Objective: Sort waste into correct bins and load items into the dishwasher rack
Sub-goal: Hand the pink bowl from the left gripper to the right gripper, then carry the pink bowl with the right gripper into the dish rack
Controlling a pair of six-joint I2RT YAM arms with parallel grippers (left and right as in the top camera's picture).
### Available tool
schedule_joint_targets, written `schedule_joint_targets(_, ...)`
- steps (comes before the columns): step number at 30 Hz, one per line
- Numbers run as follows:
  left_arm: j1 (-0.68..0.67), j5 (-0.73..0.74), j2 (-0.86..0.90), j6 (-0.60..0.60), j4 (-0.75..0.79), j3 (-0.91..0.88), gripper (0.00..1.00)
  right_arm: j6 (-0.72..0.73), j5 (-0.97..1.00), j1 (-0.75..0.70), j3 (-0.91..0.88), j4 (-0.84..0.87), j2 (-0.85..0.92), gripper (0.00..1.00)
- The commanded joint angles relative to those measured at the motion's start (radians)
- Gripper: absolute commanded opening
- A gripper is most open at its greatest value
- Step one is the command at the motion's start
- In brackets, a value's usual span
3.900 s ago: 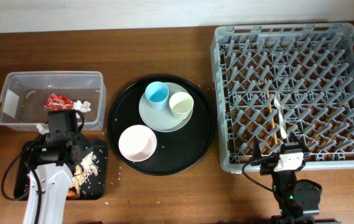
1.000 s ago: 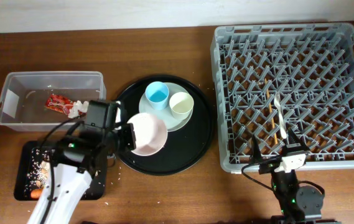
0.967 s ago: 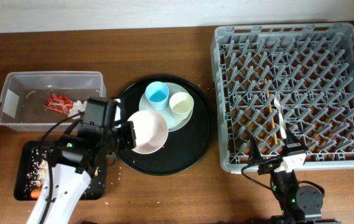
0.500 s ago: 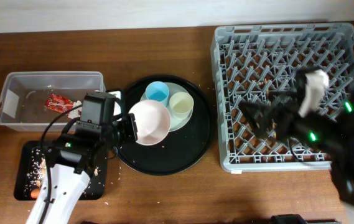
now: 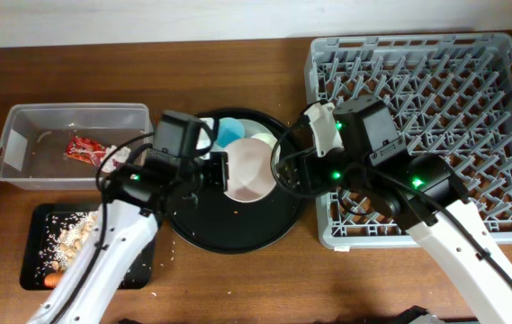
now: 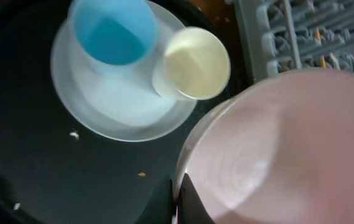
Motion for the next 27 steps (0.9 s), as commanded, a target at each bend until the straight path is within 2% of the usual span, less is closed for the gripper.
schedule_joint_targets(1,-0.056,-0.016,0.004,0.020,0.019,0.022,0.00,-0.006,0.061,0.016,0.009,-0.002,0.018,0.67)
schedule_joint_targets(3,-0.085,-0.094,0.004,0.019,0.018,0.022,0.00,-0.006,0.142,0.044,0.008,-0.005,0.044,0.64)
schedule_joint_targets(7,-0.093,-0.104,0.004,0.020,0.013,0.022,0.00,-0.007,0.297,0.128,0.008,0.017,0.123,0.59)
schedule_joint_targets(8,-0.093,-0.104,0.004,0.020,0.013,0.022,0.00,-0.007,0.296,0.140,0.008,0.024,0.135,0.49)
schedule_joint_targets(11,-0.093,-0.104,0.004,0.020,0.009,0.022,0.00,-0.007,0.297,0.155,0.008,0.031,0.175,0.41)
schedule_joint_targets(14,-0.093,-0.108,0.004,0.020,0.006,0.022,0.00,-0.007,0.296,0.155,0.008,0.049,0.187,0.27)
schedule_joint_targets(15,-0.093,-0.108,0.004,0.020,0.006,0.022,0.00,-0.007,0.296,0.155,0.008,0.054,0.186,0.26)
schedule_joint_targets(17,-0.093,-0.108,0.004,0.020,0.006,0.022,0.00,-0.006,0.296,0.155,0.008,0.054,0.186,0.17)
schedule_joint_targets(18,-0.093,-0.108,0.004,0.020,0.003,0.022,0.00,-0.006,0.296,0.155,0.008,0.054,0.186,0.08)
schedule_joint_targets(19,-0.093,-0.108,0.004,0.020,0.001,0.022,0.00,-0.006,0.296,0.155,0.008,0.056,0.186,0.04)
schedule_joint_targets(21,-0.093,-0.108,0.004,0.020,-0.001,0.022,0.01,-0.007,0.296,0.155,0.008,0.055,0.186,0.04)
schedule_joint_targets(22,-0.093,-0.108,0.004,0.020,-0.001,0.022,0.05,-0.006,0.296,0.155,0.008,0.055,0.186,0.04)
schedule_joint_targets(23,-0.093,-0.108,0.004,0.020,-0.001,0.022,0.17,-0.007,0.296,0.155,0.008,0.053,0.186,0.04)
schedule_joint_targets(24,-0.093,-0.108,0.004,0.020,-0.001,0.022,0.23,-0.007,0.296,0.155,0.008,0.054,0.186,0.04)
schedule_joint_targets(26,-0.093,-0.108,0.003,0.020,0.000,0.023,0.44,-0.006,0.296,0.155,0.008,0.059,0.186,0.04)
schedule_joint_targets(27,-0.093,-0.108,0.003,0.020,0.000,0.031,0.49,-0.007,0.296,0.153,0.008,0.060,0.186,0.04)
